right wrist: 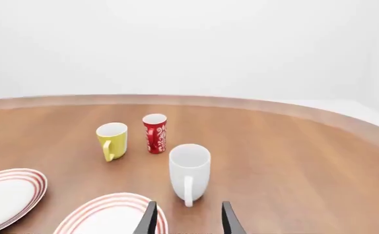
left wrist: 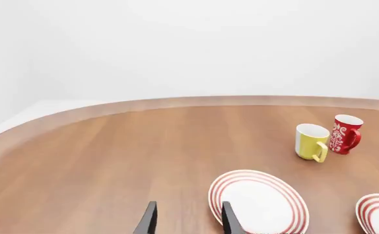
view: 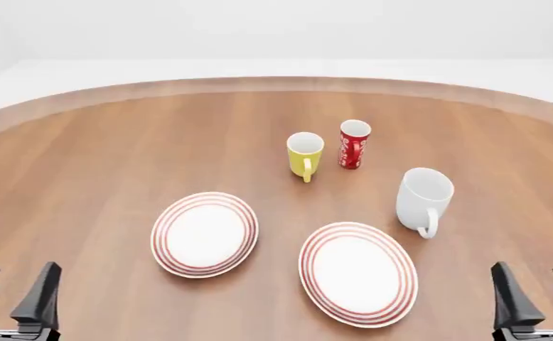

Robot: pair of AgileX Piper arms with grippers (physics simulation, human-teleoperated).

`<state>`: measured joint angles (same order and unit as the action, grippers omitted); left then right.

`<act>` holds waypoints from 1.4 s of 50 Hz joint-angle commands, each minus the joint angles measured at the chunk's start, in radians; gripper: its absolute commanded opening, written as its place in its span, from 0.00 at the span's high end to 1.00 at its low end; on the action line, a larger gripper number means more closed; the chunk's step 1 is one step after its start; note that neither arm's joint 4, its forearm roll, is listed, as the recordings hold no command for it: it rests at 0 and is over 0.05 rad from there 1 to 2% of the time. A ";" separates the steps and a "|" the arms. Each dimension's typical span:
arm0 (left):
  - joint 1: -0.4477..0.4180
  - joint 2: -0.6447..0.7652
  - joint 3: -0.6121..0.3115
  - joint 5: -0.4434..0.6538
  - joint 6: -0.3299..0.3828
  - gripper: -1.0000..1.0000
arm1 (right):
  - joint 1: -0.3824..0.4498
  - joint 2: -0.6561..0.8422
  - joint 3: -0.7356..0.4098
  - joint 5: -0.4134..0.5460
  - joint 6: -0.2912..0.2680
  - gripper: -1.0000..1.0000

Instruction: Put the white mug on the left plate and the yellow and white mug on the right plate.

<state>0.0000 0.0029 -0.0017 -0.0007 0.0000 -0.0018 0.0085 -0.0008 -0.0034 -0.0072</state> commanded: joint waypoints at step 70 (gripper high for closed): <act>0.000 0.005 -0.003 -0.001 0.000 0.00 | 0.039 1.035 -0.071 -0.840 -0.042 0.00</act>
<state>0.0000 0.0075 -0.0043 -0.0019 0.0000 0.0473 0.9163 -0.0665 -0.7442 -0.0605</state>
